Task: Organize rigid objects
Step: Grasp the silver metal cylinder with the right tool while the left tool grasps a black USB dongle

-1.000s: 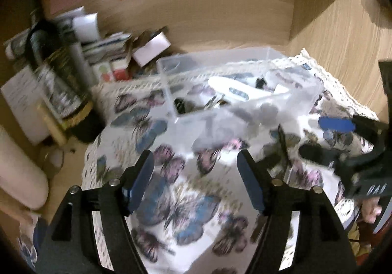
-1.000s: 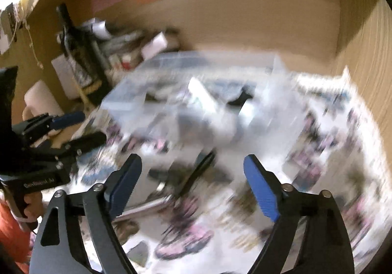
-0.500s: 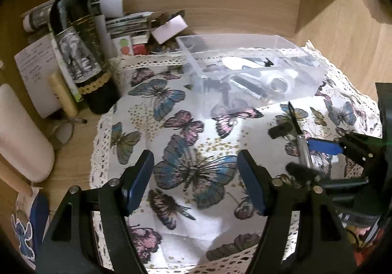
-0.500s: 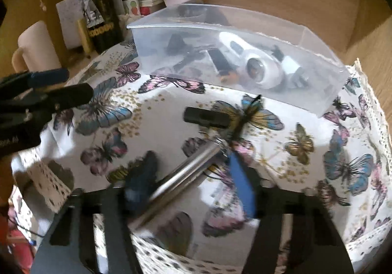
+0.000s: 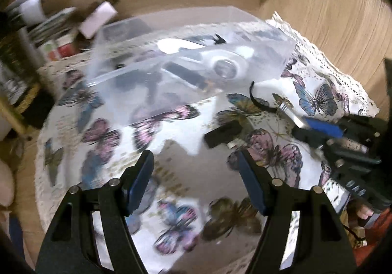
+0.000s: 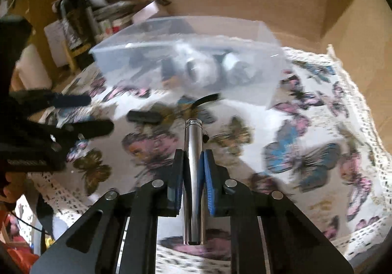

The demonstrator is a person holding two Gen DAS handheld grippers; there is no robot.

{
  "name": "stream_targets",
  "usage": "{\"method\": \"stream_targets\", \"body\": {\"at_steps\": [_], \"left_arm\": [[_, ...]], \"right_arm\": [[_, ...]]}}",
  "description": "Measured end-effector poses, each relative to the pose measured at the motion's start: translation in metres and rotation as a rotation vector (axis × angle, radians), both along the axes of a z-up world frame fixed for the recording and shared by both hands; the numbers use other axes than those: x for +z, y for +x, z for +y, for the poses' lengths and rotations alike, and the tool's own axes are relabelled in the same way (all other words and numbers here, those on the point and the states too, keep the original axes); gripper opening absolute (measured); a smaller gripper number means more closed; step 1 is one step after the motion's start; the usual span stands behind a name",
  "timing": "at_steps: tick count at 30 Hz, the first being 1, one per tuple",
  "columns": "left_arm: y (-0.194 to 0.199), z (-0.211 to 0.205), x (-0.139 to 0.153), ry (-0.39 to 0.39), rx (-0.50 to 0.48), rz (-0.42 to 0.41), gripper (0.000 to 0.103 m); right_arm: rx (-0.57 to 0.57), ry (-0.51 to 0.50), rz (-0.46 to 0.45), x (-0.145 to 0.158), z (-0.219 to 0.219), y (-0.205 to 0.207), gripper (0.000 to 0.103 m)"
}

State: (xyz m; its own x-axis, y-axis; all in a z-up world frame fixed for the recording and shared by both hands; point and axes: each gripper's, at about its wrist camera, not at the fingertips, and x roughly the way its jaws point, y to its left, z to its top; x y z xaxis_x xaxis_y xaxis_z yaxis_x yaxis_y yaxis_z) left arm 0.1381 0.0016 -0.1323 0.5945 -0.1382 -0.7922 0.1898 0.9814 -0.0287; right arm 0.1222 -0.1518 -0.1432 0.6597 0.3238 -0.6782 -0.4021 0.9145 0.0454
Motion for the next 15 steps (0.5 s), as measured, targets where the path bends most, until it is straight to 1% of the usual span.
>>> {"method": "stream_targets", "body": {"at_steps": [4, 6, 7, 8, 9, 11, 15], "left_arm": [[0.021, -0.017, -0.01, -0.004, -0.007, 0.057, 0.069], [0.028, -0.024, -0.013, 0.005, 0.0, 0.057, 0.066], [0.029, -0.029, -0.012, 0.008, -0.009, 0.049, 0.057], [0.03, -0.031, -0.011, 0.004, -0.022, 0.048, 0.051], [0.031, -0.034, -0.011, 0.0, -0.029, 0.045, 0.043], [0.031, -0.038, -0.01, 0.001, -0.039, 0.034, 0.043], [0.024, -0.034, -0.008, 0.002, -0.026, 0.011, 0.042]], "right_arm": [[-0.04, 0.045, -0.03, 0.013, -0.021, 0.006, 0.014], [-0.048, 0.062, -0.044, 0.018, -0.029, 0.008, 0.014], [-0.052, 0.065, -0.052, 0.02, -0.031, 0.01, 0.014], [-0.055, 0.066, -0.061, 0.022, -0.032, 0.011, 0.014], [-0.055, 0.069, -0.069, 0.025, -0.034, 0.013, 0.014], [-0.051, 0.078, -0.082, 0.029, -0.035, 0.017, 0.014], [-0.032, 0.097, -0.119, 0.043, -0.039, 0.022, 0.014]]}}
